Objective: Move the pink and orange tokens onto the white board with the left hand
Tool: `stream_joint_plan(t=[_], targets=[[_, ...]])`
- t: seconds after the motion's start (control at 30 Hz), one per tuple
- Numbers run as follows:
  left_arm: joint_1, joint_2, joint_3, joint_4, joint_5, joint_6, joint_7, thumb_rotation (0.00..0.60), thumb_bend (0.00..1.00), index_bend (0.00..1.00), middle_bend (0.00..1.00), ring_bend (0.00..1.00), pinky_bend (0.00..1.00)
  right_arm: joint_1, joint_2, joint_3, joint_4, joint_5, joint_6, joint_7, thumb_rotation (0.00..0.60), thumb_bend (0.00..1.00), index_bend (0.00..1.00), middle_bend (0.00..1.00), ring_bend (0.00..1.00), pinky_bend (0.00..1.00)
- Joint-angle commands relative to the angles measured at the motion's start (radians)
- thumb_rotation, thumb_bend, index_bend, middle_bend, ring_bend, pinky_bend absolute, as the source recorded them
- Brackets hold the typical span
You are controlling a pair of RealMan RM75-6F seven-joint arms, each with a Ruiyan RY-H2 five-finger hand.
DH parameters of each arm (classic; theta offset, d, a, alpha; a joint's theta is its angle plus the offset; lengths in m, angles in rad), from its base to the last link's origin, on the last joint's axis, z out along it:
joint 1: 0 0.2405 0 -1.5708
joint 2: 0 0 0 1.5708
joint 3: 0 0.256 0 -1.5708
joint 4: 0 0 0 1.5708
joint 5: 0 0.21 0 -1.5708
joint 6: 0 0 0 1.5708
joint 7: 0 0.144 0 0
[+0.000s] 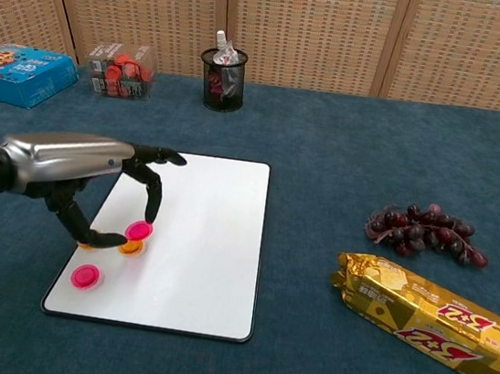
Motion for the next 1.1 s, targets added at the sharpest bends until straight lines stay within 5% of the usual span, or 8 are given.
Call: stream_joint_plan(t=[0.03,1.1], targets=[[0.010,-0.023,0.022,0.008,0.004,0.005,0.027,0.600,0.36,0.51,0.00,0.00,0.00,0.000,0.000,0.000,0.000,0.000,0.000,0.001,0.600,0.00,0.00,0.00,0.00,0.00],[0.029,-0.096,0.047,0.066,-0.022,0.031,0.140,0.600,0.35,0.51,0.00,0.00,0.00,0.000,0.003,-0.001,0.002,-0.001,-0.002,0.009,0.600,0.00,0.00,0.00,0.00,0.00]])
